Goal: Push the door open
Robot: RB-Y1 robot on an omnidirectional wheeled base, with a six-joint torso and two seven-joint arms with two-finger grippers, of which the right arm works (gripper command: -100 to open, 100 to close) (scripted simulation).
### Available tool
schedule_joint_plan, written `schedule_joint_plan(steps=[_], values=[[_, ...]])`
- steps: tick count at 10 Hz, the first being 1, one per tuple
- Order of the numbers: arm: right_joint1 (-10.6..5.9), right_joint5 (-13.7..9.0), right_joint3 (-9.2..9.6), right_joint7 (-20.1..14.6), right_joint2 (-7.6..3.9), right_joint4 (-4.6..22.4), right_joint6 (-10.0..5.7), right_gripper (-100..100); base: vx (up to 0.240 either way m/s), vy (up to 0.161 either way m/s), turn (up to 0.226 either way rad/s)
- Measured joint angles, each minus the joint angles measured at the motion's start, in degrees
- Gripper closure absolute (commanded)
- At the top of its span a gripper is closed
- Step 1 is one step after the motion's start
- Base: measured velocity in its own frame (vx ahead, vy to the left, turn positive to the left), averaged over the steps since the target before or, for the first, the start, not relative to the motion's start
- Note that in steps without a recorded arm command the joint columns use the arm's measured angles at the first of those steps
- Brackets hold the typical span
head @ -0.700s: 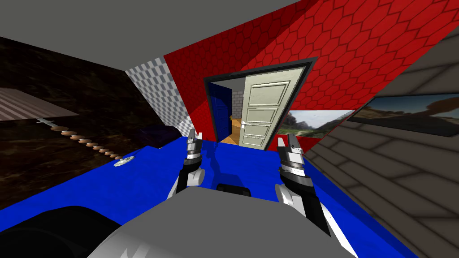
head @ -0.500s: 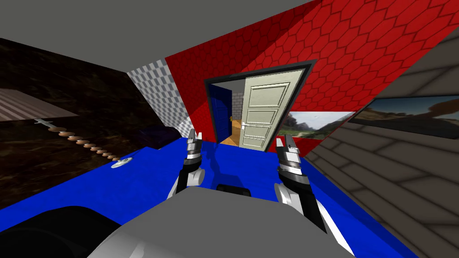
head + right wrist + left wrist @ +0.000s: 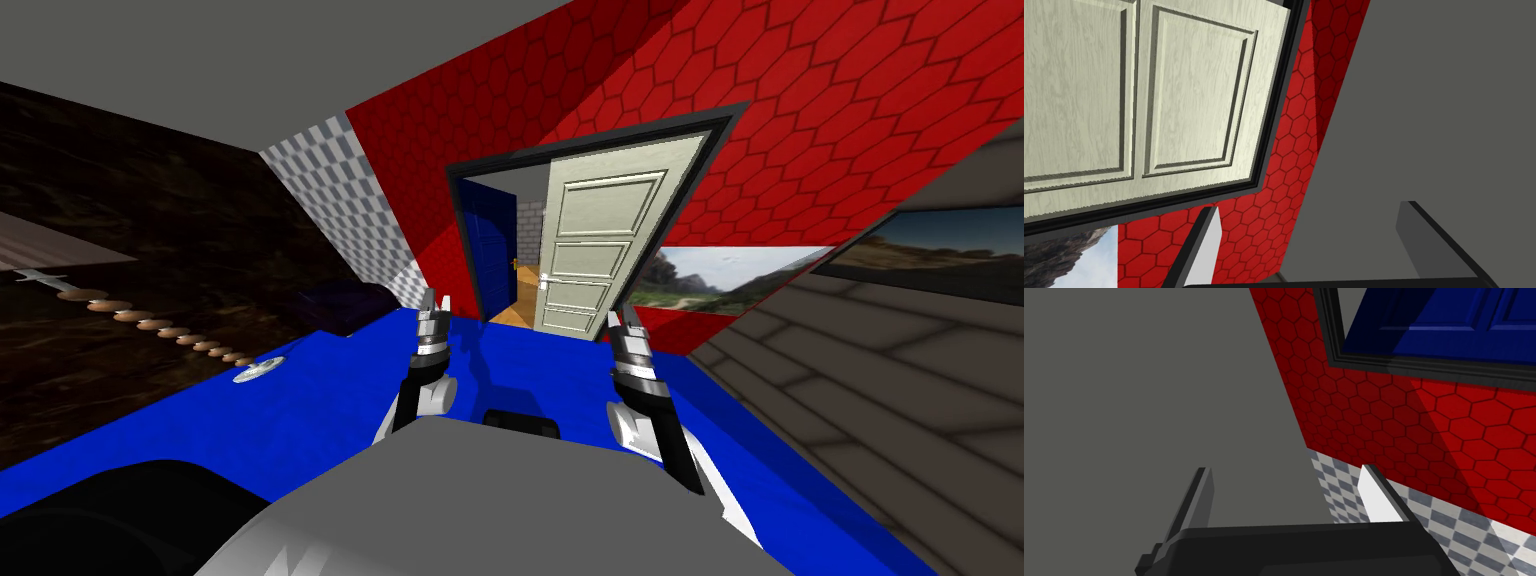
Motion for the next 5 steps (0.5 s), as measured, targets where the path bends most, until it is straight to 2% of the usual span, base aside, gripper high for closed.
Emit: schedule_joint_plan(steps=[5], values=[[-3.63,-0.6,-0.89,-0.1,-1.12,6.2,1.07,-100,0.107,-0.005,0.001]])
